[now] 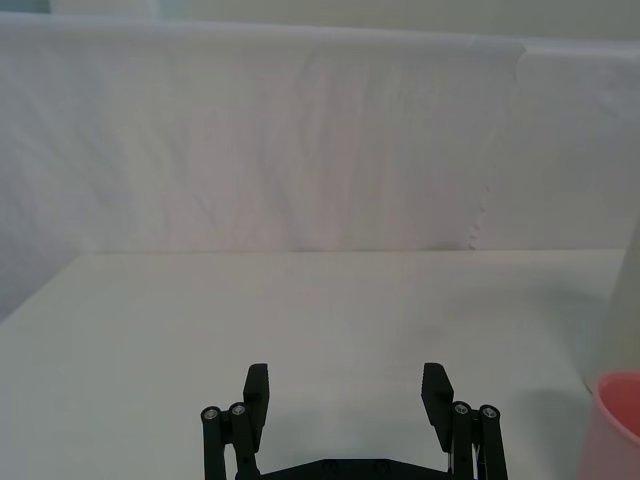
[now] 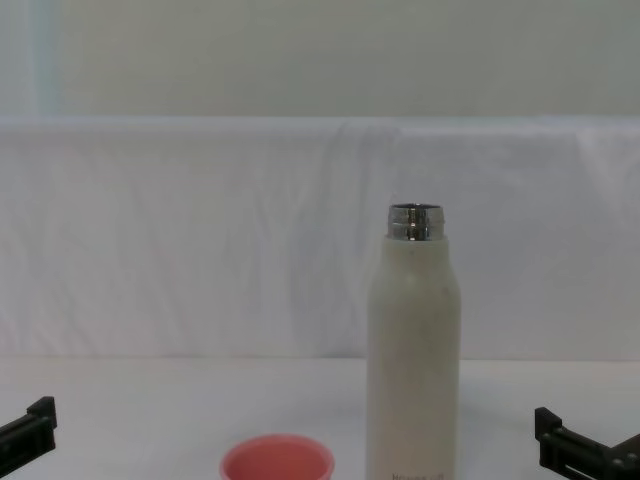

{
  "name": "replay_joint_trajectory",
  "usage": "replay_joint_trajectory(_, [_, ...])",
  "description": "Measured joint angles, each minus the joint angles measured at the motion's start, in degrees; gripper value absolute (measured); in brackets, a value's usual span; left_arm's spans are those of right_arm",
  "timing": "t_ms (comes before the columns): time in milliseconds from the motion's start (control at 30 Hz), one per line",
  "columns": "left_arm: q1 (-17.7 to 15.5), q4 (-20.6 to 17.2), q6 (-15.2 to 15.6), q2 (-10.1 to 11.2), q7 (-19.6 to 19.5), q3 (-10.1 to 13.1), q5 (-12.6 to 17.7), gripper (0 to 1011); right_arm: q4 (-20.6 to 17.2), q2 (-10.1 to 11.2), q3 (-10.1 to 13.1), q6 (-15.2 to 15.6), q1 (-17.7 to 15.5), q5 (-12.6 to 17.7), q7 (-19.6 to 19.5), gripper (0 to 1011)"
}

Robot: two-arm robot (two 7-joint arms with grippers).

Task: Grasp the thermos with one hand and pour water into the cup lid.

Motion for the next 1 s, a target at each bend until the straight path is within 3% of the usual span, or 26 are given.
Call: replay_joint_trajectory(1000, [0.0, 0.0, 0.0, 0.0, 0.0, 0.0, 0.0, 1001, 0.0, 0.0, 0.0, 0.0, 0.0, 0.0, 0.0, 1002])
